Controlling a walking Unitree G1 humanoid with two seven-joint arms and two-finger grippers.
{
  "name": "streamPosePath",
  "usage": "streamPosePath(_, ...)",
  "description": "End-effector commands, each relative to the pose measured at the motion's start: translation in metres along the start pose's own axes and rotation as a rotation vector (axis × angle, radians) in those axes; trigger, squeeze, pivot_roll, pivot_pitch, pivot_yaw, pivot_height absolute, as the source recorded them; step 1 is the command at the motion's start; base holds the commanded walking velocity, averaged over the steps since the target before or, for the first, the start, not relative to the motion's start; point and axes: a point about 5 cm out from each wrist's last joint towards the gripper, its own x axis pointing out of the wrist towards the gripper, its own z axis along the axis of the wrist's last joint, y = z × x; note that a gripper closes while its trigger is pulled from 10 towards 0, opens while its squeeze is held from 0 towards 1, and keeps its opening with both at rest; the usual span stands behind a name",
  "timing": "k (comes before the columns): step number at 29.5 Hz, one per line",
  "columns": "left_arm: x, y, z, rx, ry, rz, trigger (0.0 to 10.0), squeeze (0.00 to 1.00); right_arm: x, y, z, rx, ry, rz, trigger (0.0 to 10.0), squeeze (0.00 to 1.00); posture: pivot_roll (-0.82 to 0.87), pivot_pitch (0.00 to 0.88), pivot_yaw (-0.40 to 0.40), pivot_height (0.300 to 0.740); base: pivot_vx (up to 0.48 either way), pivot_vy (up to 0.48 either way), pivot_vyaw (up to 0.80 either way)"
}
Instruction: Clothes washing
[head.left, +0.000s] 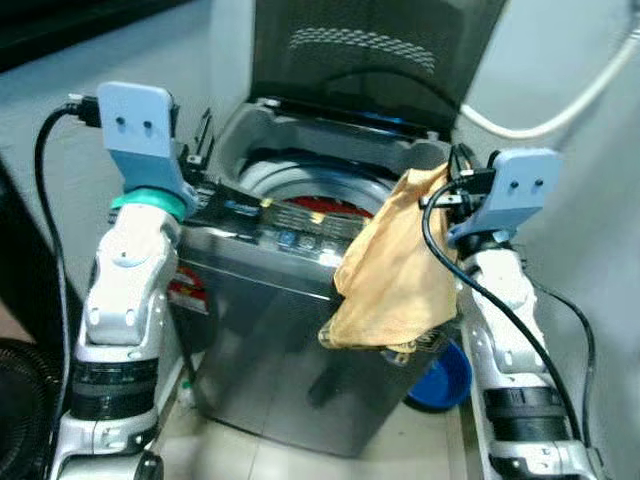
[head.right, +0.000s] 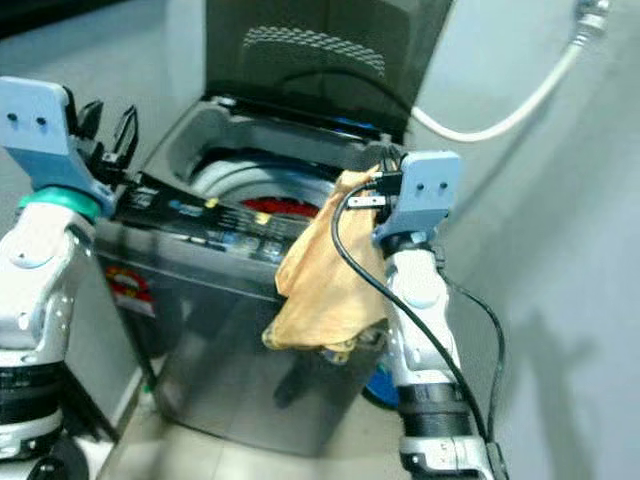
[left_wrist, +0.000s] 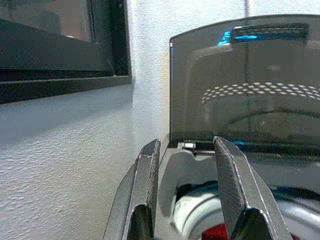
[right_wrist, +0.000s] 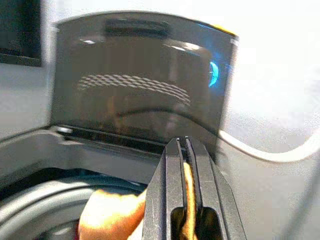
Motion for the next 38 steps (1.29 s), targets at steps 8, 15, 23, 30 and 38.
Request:
streamPosePath(8,-0.0005,-0.0053,-0.0007,0.002,0.0,-0.007,10.0,0.0,-0.0022,-0.0003,0.0008,-0.031,-0.012,0.019,10.0,0.0,0.11,0.0,-0.015,0.74,0.451,0.0,0.0)
streamPosePath(15,-0.0017,-0.0068,-0.0027,0.0,0.007,-0.007,10.0,0.0,-0.0031,-0.0012,-0.0001,-0.038,-0.009,0.019,10.0,0.0,0.11,0.0,-0.015,0.74,0.176,0.0,0.0)
streamPosePath(23,-0.0012,-0.0088,-0.0032,0.004,0.016,-0.014,10.0,0.0,-0.0034,-0.0014,-0.0001,-0.039,-0.008,0.018,10.0,0.0,0.11,0.0,-0.013,0.74,0.0,0.0,0.0)
streamPosePath(30,-0.002,-0.0102,-0.0035,0.0,0.019,-0.026,10.0,0.0,-0.004,-0.0009,-0.0007,-0.045,-0.005,0.022,10.0,0.0,0.11,0.0,-0.013,0.74,0.0,0.0,0.0)
streamPosePath(38,-0.0026,-0.0127,-0.0035,-0.003,0.019,-0.04,10.0,0.0,-0.0044,-0.0005,-0.0008,-0.043,-0.005,0.034,10.0,0.0,0.11,0.0,-0.013,0.74,0.0,0.0,0.0)
